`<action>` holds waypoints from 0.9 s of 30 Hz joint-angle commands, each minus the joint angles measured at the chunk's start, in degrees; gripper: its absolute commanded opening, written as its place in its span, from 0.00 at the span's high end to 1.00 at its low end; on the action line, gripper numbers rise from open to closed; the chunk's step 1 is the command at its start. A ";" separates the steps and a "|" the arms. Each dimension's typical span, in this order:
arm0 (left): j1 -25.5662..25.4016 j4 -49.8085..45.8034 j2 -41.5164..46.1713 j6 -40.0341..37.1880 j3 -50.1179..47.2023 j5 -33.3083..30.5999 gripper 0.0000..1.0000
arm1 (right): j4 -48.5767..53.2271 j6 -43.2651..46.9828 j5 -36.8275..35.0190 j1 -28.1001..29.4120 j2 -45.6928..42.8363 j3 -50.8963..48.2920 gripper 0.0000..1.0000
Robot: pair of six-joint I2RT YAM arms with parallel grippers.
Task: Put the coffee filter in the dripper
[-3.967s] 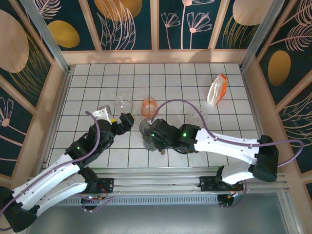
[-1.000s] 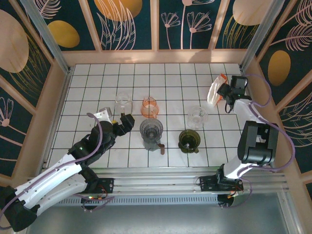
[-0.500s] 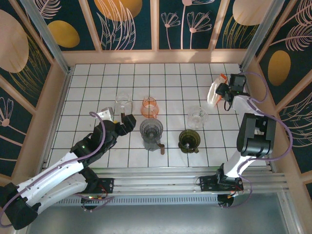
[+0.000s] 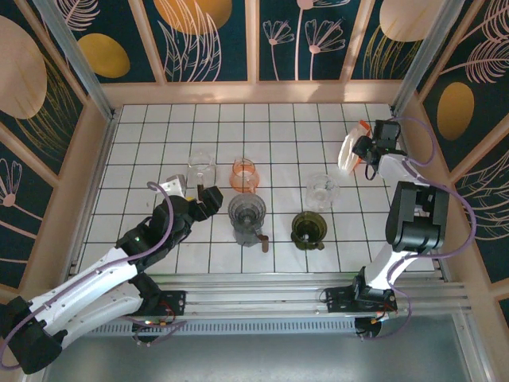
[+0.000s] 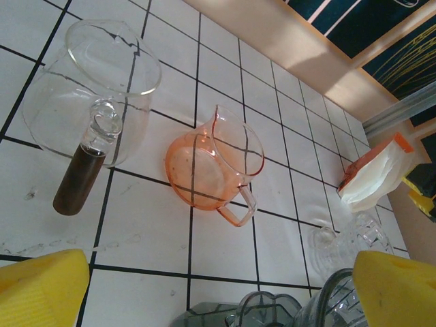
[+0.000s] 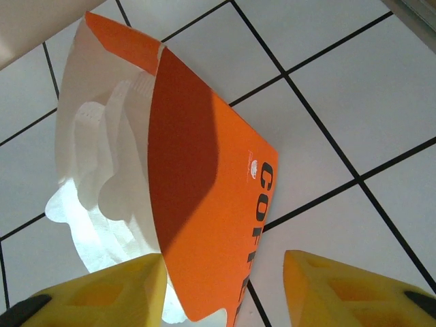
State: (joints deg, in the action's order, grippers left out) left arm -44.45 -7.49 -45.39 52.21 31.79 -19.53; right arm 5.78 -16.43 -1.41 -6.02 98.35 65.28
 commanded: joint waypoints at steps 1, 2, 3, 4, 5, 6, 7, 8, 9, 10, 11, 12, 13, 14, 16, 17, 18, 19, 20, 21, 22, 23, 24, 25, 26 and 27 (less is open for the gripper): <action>-0.16 1.24 -0.31 -0.76 -0.24 0.20 0.01 | -0.77 1.20 -0.13 -0.37 1.00 1.96 0.54; -0.20 1.24 -0.38 -0.74 -0.17 0.21 0.01 | -0.69 1.34 -0.22 -0.31 1.16 2.05 0.55; -0.14 1.26 -0.48 -0.76 -0.16 0.21 0.01 | -0.73 1.43 -0.22 -0.35 1.37 2.09 0.58; -0.20 1.27 -0.56 -0.78 -0.17 0.28 0.01 | -0.60 1.54 -0.35 -0.36 1.56 2.20 0.60; -0.14 1.29 -0.66 -0.79 -0.11 0.26 0.01 | -0.64 1.68 -0.35 -0.36 1.59 2.20 0.62; -0.18 1.32 -0.75 -0.78 -0.07 0.28 0.01 | -0.62 1.66 -0.41 -0.34 1.81 2.22 0.64; -0.13 1.33 -0.84 -0.86 -0.02 0.24 0.01 | -0.64 1.75 -0.42 -0.32 1.93 2.22 0.66; -0.22 1.33 -0.84 -0.81 0.03 0.26 0.01 | -0.75 1.75 -0.44 -0.31 2.03 2.22 0.67; -0.19 1.25 -0.87 -0.88 0.03 0.21 0.01 | -0.60 1.75 -0.44 -0.31 2.16 2.31 0.69; -0.15 1.25 -0.93 -0.82 0.03 0.28 0.01 | -0.67 1.92 -0.48 -0.31 2.28 2.31 0.71; -0.19 1.25 -0.93 -0.87 0.03 0.24 0.01 | -0.75 2.01 -0.44 -0.32 2.33 2.39 0.72; -0.20 1.25 -0.93 -0.84 0.03 0.14 0.01 | -0.62 2.05 -0.50 -0.31 2.48 2.47 0.75; -0.19 1.25 -0.95 -0.85 0.09 0.16 0.01 | -0.62 2.24 -0.49 -0.31 2.61 2.49 0.77; -0.20 1.20 -0.93 -0.87 0.03 0.15 0.01 | -0.54 2.27 -0.45 -0.38 2.77 2.62 0.78; -0.20 1.20 -1.02 -0.86 0.03 0.19 0.01 | -0.58 2.54 -0.54 -0.37 2.86 2.68 0.81; -0.17 1.25 -1.02 -0.88 0.03 0.15 0.01 | -0.52 2.71 -0.49 -0.31 2.96 2.71 0.83; -0.16 1.16 -1.02 -0.87 0.02 0.17 0.01 | -0.63 2.80 -0.38 -0.27 3.08 2.75 0.85; -0.16 1.23 -1.11 -0.88 0.03 0.23 0.01 | -0.64 2.86 -0.39 -0.22 3.15 2.74 0.87; -0.17 1.24 -1.11 -0.86 0.04 0.27 0.01 | -0.61 2.97 -0.37 -0.28 3.16 2.70 0.88; -0.20 1.20 -1.10 -0.88 -0.01 0.24 0.01 | -0.73 3.15 -0.41 -0.28 3.10 2.59 0.89; -0.20 1.23 -1.13 -0.86 0.03 0.19 0.01 | -0.85 3.31 -0.50 -0.24 3.17 2.53 0.91; -0.15 1.24 -1.11 -0.87 0.01 0.28 0.01 | -0.86 3.41 -0.48 -0.19 3.12 2.42 0.92; -0.20 1.24 -1.13 -0.87 -0.02 0.22 0.01 | -0.95 3.57 -0.44 -0.16 3.17 2.41 0.93; -0.16 1.20 -1.11 -0.82 -0.06 0.19 0.01 | -1.10 3.83 -0.35 -0.12 3.09 2.31 0.94; -0.15 1.16 -1.11 -0.85 -0.06 0.27 0.01 | -1.30 4.08 -0.35 0.02 3.04 2.22 0.95; -0.15 1.16 -1.11 -0.88 -0.06 0.16 0.01 | -1.33 4.41 -0.46 0.31 2.91 2.13 0.96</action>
State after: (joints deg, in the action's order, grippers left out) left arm -44.42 -7.49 -46.30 52.18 31.79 -19.53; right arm 5.78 -13.63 -1.43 -6.00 100.60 66.28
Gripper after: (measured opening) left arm 0.988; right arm 0.055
